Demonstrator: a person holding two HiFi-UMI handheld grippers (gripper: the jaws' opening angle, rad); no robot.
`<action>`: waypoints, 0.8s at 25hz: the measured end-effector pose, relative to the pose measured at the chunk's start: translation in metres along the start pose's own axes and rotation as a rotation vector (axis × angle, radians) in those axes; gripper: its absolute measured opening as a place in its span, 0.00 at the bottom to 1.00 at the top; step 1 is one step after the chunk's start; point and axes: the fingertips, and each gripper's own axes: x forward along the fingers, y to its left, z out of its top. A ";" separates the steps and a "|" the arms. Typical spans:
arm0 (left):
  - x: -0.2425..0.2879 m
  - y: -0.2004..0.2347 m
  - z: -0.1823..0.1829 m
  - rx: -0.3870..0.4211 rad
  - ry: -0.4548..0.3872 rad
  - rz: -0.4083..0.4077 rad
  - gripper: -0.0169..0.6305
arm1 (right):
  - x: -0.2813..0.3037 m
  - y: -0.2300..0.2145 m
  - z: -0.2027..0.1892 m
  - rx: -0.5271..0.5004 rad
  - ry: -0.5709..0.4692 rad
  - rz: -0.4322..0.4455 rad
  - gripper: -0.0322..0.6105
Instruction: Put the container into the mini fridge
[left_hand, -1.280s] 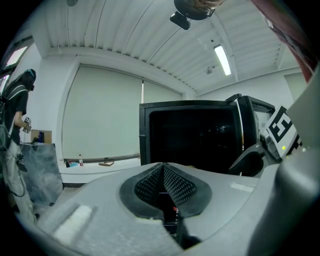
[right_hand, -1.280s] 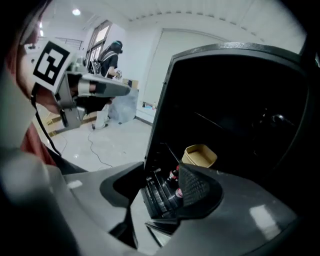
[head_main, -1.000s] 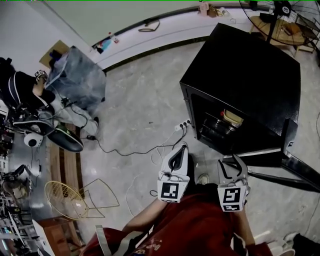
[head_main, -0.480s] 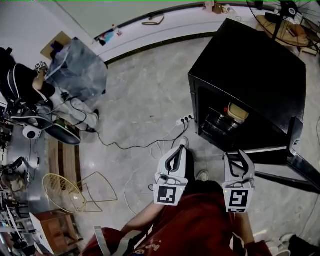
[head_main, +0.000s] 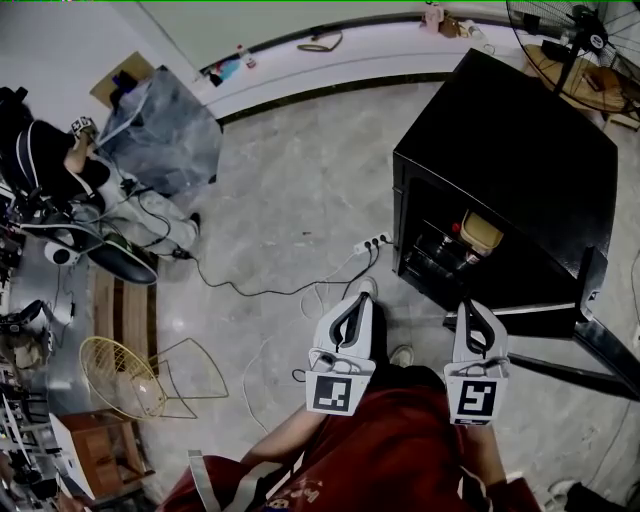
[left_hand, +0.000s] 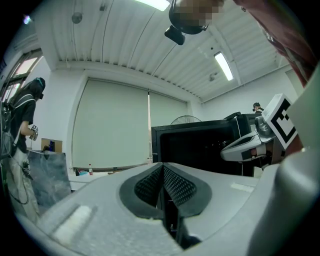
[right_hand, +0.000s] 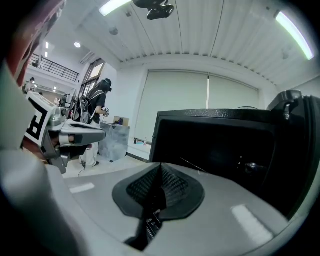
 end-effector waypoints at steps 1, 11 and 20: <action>0.000 0.000 0.000 0.005 -0.001 0.000 0.03 | 0.002 0.000 -0.002 0.009 0.006 0.002 0.05; -0.001 0.000 -0.007 -0.005 0.016 0.015 0.03 | 0.005 -0.004 -0.015 0.052 0.014 0.005 0.05; 0.002 0.000 -0.009 -0.006 0.019 0.017 0.03 | 0.004 -0.013 -0.019 0.042 0.022 0.000 0.05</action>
